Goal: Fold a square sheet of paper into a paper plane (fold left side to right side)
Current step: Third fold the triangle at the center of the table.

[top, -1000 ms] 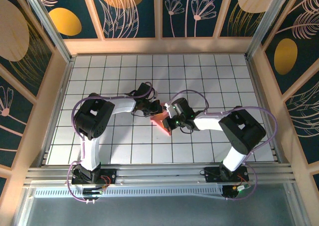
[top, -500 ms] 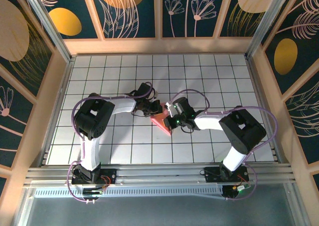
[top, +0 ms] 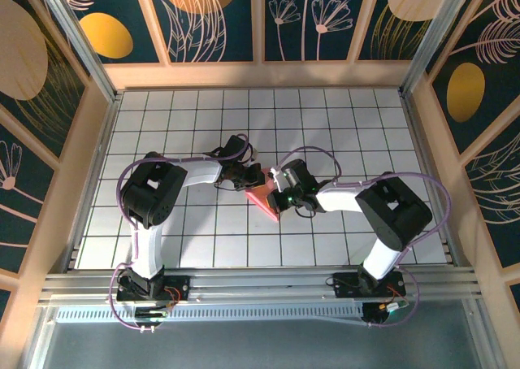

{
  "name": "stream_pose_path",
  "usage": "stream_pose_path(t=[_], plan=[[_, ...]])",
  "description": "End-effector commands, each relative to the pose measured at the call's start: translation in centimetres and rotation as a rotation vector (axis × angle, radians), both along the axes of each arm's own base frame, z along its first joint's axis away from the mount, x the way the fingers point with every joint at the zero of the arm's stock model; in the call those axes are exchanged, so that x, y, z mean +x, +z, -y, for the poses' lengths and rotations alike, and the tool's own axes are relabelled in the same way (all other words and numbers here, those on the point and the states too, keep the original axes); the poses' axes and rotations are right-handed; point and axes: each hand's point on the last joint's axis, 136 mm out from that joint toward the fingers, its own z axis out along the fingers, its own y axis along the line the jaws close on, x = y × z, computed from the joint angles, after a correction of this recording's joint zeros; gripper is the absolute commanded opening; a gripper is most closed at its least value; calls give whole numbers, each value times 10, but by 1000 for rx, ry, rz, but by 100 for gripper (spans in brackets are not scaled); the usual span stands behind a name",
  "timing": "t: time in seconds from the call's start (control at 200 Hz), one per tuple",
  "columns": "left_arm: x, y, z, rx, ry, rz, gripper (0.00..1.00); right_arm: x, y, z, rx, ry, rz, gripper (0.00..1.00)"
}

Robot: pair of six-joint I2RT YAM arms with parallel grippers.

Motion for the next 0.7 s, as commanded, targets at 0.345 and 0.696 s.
stream_pose_path(t=[0.345, 0.696], plan=[[-11, -22, -10, 80, -5, -46, 7, 0, -12, 8, -47, -11, -24, 0], [-11, -24, -10, 85, -4, -49, 7, 2, 13, 1, 0, 2, 10, 0]])
